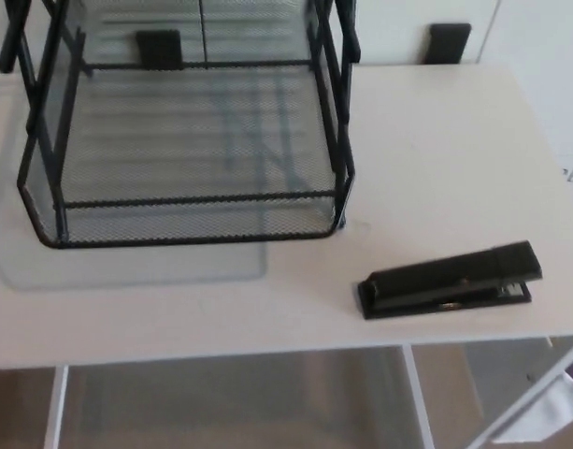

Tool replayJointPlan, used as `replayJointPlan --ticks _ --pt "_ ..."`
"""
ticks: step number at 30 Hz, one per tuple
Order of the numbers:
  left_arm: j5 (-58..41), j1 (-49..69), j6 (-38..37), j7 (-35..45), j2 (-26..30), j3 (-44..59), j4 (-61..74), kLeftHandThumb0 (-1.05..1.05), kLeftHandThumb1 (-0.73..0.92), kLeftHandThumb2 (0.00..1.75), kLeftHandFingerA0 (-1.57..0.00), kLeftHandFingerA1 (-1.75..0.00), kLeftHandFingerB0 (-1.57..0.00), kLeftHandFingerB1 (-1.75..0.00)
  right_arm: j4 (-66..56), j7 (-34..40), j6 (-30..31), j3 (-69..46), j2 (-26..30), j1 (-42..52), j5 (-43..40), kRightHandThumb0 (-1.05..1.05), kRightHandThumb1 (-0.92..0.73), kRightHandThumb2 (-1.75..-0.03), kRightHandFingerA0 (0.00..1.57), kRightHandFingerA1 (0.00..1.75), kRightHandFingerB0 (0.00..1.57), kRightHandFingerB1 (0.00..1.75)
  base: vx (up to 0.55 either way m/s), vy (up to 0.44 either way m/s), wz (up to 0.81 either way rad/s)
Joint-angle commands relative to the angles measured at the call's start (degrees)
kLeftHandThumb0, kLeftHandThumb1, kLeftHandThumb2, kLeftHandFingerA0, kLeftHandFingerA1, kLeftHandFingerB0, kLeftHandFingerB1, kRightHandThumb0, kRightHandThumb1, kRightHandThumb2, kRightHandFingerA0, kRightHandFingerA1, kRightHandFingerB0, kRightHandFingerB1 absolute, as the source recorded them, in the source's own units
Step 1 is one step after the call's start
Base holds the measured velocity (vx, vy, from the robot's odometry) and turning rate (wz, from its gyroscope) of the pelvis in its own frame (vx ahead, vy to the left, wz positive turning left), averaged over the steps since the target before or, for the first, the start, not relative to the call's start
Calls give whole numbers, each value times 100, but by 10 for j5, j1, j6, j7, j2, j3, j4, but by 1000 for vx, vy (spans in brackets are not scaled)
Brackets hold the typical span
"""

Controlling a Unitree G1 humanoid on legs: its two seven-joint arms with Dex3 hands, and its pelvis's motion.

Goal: The robot walks towards a desk on which a file tray is kept in the middle and a stapler is kept to its right. The robot lifts the stapler using its right hand and places it on the file tray.

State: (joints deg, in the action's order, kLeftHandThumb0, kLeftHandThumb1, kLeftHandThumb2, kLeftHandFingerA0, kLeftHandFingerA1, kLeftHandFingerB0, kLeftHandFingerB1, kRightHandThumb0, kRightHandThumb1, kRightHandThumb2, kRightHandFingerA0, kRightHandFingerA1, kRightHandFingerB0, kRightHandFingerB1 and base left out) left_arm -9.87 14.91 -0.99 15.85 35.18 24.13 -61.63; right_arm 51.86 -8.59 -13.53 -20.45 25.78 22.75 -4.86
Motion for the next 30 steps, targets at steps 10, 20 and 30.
replayJointPlan --ticks 10,20,30 --pt "-41 -7 31 -30 11 73 12 -54 67 59 -45 -50 -29 -36 -31 -19 36 -36 28 -20 -27 -34 -46 -99 0 48 0 50 38 37 2" --pt "-43 -12 34 -24 10 85 44 -57 68 60 -47 -52 -26 -38 -148 10 111 -52 47 -20 -24 -57 -46 -80 6 43 0 17 -21 229 4" --pt "-44 -13 30 -25 20 90 27 -56 68 60 -41 -50 -29 -37 -132 -2 162 -87 140 -132 -28 -57 -65 -59 21 35 0 16 -15 -14 2"
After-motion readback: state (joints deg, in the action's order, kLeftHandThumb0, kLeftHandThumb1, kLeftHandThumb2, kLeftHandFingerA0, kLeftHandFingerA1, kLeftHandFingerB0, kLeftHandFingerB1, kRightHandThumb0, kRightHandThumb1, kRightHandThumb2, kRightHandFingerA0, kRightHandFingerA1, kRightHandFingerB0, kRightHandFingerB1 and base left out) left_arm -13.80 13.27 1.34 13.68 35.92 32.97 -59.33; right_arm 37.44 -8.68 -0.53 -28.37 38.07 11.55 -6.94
